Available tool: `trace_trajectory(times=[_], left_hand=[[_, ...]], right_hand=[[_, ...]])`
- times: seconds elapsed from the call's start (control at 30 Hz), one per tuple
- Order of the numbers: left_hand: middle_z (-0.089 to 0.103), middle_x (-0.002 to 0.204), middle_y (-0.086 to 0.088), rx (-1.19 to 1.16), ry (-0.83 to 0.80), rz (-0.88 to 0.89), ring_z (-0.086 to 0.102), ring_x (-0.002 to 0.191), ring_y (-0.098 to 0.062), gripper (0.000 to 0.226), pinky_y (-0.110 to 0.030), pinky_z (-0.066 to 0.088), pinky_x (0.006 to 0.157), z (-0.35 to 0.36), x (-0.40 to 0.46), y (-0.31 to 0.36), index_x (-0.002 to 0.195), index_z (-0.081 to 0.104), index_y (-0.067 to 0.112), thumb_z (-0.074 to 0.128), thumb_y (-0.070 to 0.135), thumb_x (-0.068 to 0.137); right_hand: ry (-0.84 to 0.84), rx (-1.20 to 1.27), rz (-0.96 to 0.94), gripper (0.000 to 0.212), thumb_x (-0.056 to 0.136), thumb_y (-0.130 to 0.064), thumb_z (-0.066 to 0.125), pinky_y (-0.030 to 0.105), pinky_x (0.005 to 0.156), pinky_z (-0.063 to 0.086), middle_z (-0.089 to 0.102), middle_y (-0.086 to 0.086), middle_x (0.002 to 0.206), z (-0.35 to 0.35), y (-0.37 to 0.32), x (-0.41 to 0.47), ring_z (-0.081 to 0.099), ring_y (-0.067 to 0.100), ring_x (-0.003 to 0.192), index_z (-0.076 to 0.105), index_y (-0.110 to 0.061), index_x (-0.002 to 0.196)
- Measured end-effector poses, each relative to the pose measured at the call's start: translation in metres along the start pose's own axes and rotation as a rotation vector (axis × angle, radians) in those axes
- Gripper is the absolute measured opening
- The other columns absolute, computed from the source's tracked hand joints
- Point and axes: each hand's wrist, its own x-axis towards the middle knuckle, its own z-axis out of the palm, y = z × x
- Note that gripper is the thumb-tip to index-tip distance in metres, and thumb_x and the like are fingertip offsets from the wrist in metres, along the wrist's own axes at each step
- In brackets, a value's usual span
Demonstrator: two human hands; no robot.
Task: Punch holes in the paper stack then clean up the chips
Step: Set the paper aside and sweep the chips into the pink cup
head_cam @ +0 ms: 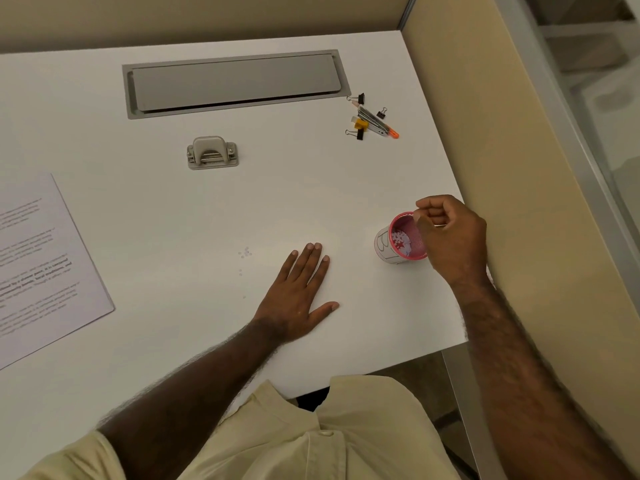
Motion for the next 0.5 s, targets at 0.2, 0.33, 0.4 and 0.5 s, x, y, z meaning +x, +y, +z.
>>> trace_trajectory(times=[0.2,0.33,0.4,0.5], left_hand=[[0.007,0.179,-0.015,-0.069,0.133,-0.035,0.002,0.167,-0.027,0.080,-0.050,0.015,0.135,-0.008,-0.012,-0.011,0.169,0.015,0.003,0.042,0.053,0.112],[0.018,0.177,-0.018,-0.085,0.296,-0.149,0.013,0.166,-0.032,0.069,-0.052,0.018,0.134,-0.020,-0.031,-0.034,0.166,0.025,-0.001,0.046,0.037,0.112],[0.022,0.175,-0.021,-0.072,0.355,-0.232,0.017,0.165,-0.036,0.064,-0.054,0.019,0.133,-0.026,-0.043,-0.050,0.164,0.030,-0.004,0.043,0.032,0.113],[0.025,0.173,-0.026,-0.025,0.402,-0.357,0.019,0.163,-0.040,0.059,-0.057,0.018,0.133,-0.031,-0.061,-0.075,0.161,0.032,-0.008,0.038,0.026,0.113]], right_hand=[[0.051,0.137,-0.089,0.009,0.094,-0.029,0.075,0.007,0.078,0.053,0.074,-0.023,0.091,0.020,-0.023,-0.020,0.073,-0.003,0.085,0.076,-0.025,0.103],[-0.021,0.142,-0.218,0.012,0.094,-0.028,0.079,0.010,0.069,0.051,0.074,-0.018,0.090,0.052,-0.039,-0.043,0.070,0.003,0.079,0.077,-0.019,0.101],[-0.099,0.127,-0.280,0.014,0.092,-0.027,0.082,0.015,0.067,0.051,0.075,-0.010,0.092,0.071,-0.043,-0.056,0.069,0.005,0.078,0.076,-0.017,0.100],[-0.274,0.076,-0.333,0.025,0.089,-0.037,0.085,0.015,0.070,0.048,0.073,-0.012,0.102,0.101,-0.042,-0.076,0.067,0.004,0.086,0.074,-0.022,0.105]])
